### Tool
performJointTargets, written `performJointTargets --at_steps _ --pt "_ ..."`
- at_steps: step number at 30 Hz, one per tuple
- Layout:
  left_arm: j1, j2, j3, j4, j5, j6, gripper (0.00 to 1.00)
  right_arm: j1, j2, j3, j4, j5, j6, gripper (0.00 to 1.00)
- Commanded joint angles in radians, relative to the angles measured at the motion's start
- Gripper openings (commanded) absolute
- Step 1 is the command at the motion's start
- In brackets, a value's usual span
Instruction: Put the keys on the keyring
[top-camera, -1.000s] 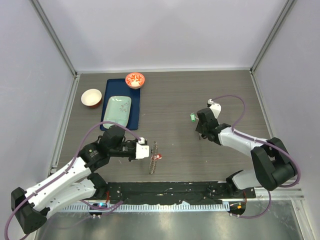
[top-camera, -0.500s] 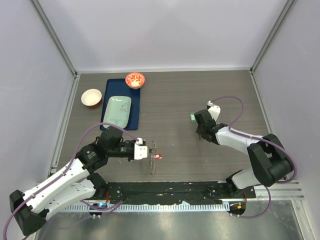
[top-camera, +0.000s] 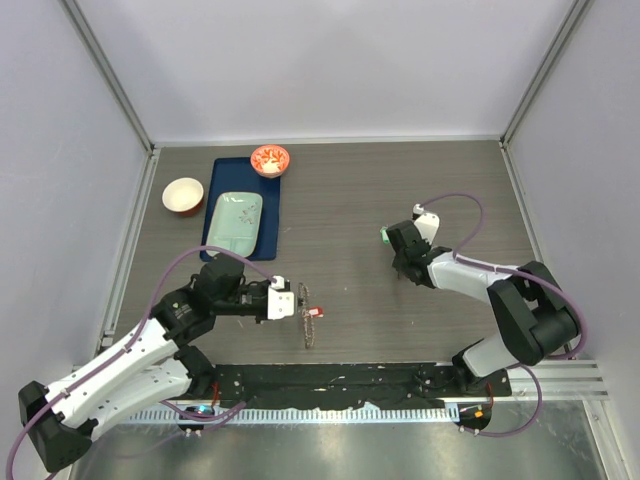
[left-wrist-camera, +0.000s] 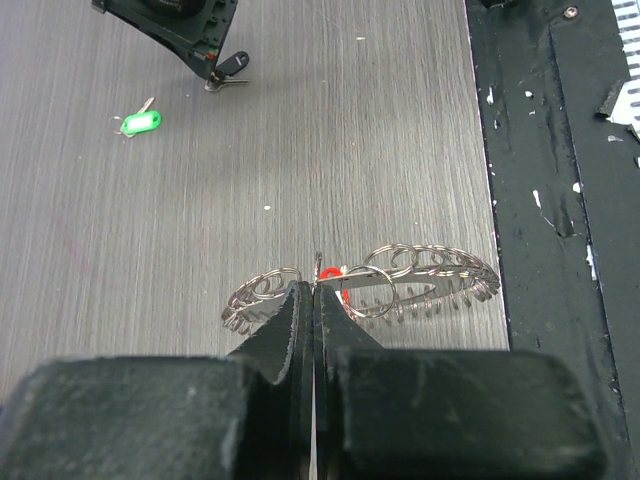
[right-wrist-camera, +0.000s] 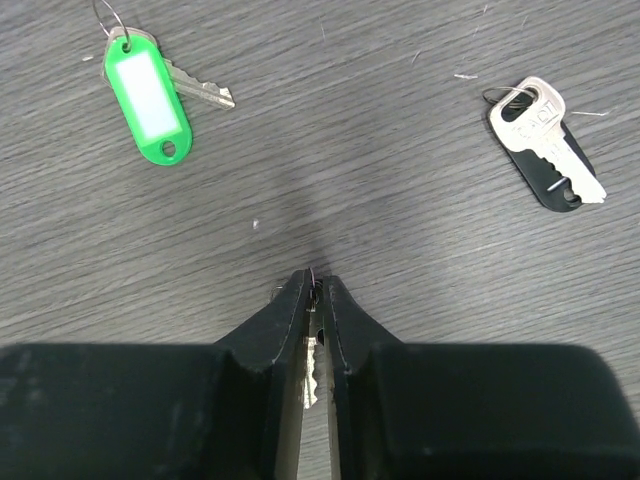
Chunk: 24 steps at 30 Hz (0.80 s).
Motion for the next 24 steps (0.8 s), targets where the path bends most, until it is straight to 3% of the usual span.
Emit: performJointTargets --at_steps 1,6,11,20,24 --pt "-0.004 -0.017 0.004 0.066 0.015 -0.006 0.0 0.007 0.011 0.024 0.041 0.039 0.018 0.15" --pt "-0.002 -0.017 0.004 0.066 0.015 -0.006 0.0 0.02 -0.011 0.027 0.031 0.039 0.002 0.01" --pt "-0.004 -0.017 0.002 0.068 0.012 -0.007 0.0 0.032 -0.07 0.024 0.043 0.013 -0.073 0.01" --pt "-0.004 -0.031 0.0 0.063 -0.01 0.003 0.0 0.106 -0.291 -0.034 0.182 -0.232 -0.395 0.01" --pt "-0.002 -0.028 0.002 0.058 -0.022 0.006 0.0 0.199 -0.386 -0.071 0.253 -0.343 -0.594 0.01"
